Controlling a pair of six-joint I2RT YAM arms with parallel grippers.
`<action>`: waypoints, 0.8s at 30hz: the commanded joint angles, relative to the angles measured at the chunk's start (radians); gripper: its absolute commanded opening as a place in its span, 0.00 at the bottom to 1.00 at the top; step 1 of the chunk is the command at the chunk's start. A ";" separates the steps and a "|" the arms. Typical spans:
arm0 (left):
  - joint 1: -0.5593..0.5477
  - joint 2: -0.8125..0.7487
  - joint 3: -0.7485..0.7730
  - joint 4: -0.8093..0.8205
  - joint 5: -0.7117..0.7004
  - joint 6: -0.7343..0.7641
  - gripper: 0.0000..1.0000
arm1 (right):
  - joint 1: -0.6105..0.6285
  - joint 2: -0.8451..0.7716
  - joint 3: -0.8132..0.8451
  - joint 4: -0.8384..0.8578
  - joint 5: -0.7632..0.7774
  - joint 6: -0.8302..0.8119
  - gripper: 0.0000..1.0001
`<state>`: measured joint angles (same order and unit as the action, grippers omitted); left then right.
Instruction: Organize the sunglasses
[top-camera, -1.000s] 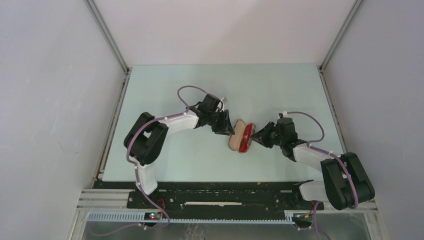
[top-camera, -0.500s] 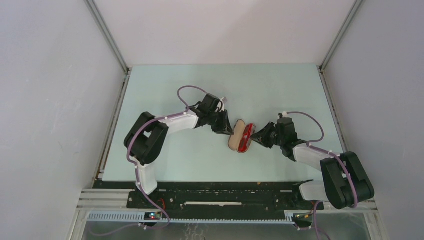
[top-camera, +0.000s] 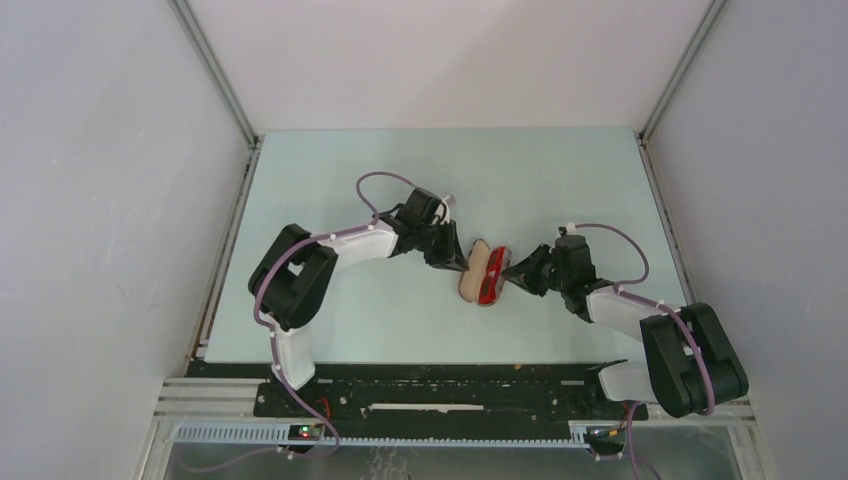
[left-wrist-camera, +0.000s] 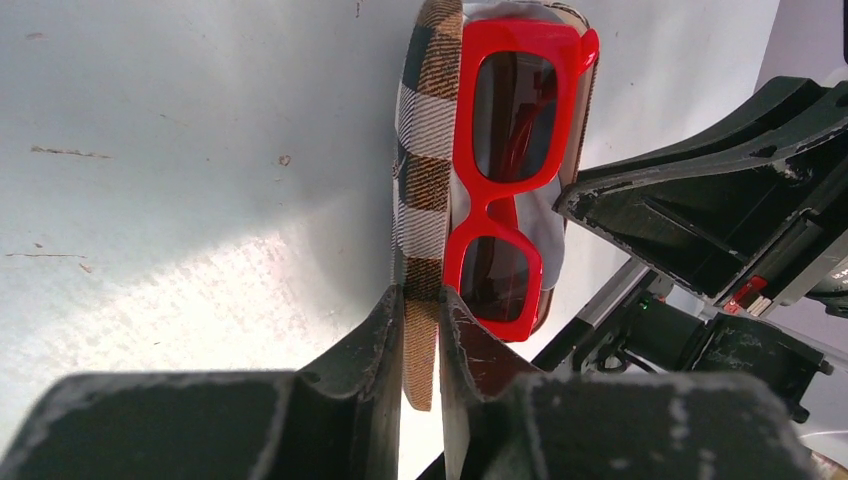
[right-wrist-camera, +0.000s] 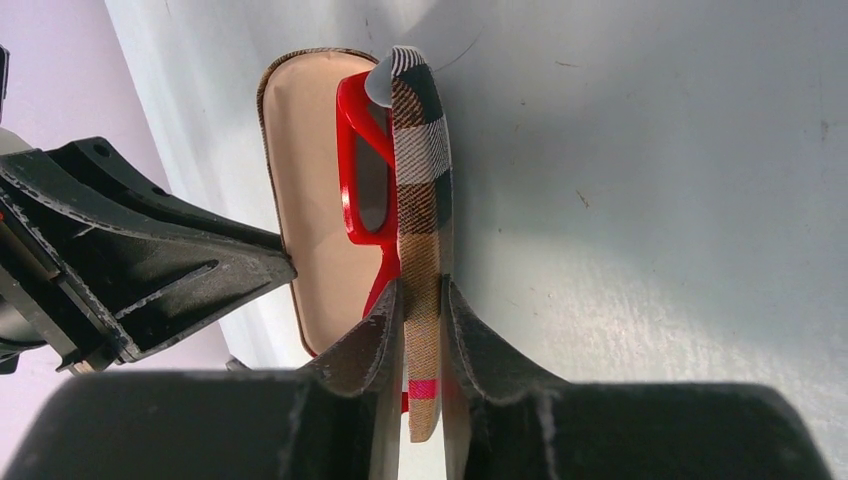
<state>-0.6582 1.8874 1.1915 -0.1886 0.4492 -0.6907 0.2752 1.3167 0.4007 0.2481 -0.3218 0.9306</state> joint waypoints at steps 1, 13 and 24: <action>-0.050 0.026 0.030 0.040 0.052 -0.016 0.20 | 0.024 0.009 0.013 0.035 0.007 0.020 0.21; -0.099 0.053 0.092 0.040 0.069 -0.031 0.19 | 0.077 0.038 0.033 0.048 0.033 0.043 0.19; -0.126 0.086 0.144 0.041 0.084 -0.041 0.19 | 0.107 0.069 0.039 0.074 0.035 0.063 0.18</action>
<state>-0.7082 1.9118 1.2854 -0.2485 0.4797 -0.7074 0.3115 1.3548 0.4068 0.2649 -0.1833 0.9314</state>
